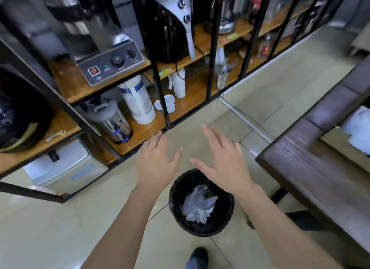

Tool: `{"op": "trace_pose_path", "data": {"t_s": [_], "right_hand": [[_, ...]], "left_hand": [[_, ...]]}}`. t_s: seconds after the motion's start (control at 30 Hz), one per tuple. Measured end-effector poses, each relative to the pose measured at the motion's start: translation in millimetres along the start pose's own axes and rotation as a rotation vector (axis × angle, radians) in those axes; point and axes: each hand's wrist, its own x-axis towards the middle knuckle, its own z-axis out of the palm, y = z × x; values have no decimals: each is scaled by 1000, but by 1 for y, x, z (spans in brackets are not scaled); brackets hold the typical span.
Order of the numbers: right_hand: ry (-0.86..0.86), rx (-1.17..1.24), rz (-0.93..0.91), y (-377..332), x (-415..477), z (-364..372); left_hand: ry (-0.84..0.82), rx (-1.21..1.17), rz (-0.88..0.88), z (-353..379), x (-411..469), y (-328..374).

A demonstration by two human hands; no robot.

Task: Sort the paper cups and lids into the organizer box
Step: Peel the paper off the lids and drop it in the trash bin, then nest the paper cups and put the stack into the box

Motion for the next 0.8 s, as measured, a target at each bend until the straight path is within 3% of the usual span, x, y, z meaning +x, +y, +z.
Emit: {"op": "trace_pose_path", "data": {"t_s": [0.37,0.8], "right_hand": [[272,-90,258,47,-33,-163],[497,-206,703,160,-172,-259]], "left_hand": [[-15,-145,330,-66,35,140],[-212,-287,793,-13,-20,352]]}}
